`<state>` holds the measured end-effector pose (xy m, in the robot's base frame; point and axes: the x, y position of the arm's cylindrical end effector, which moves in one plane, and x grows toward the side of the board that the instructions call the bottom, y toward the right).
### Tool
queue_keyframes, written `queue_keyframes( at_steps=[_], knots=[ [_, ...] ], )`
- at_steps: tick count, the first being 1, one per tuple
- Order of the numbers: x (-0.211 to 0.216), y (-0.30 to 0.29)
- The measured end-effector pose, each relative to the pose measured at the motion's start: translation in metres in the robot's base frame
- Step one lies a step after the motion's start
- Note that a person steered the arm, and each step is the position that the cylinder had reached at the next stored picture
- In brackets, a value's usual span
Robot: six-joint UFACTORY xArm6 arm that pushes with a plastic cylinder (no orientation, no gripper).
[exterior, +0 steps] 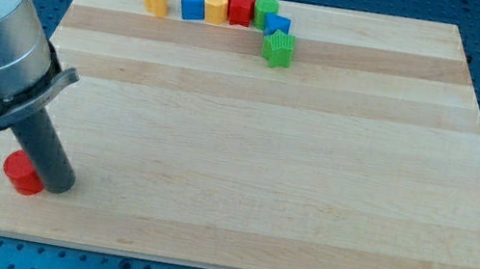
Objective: Move your arm towards the blue triangle
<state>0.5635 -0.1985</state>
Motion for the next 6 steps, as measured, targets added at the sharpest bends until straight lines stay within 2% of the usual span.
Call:
queue_keyframes(
  at_steps=[3, 4, 6],
  knots=[
    [-0.090, 0.061],
    [-0.119, 0.125],
    [-0.224, 0.267]
  ],
)
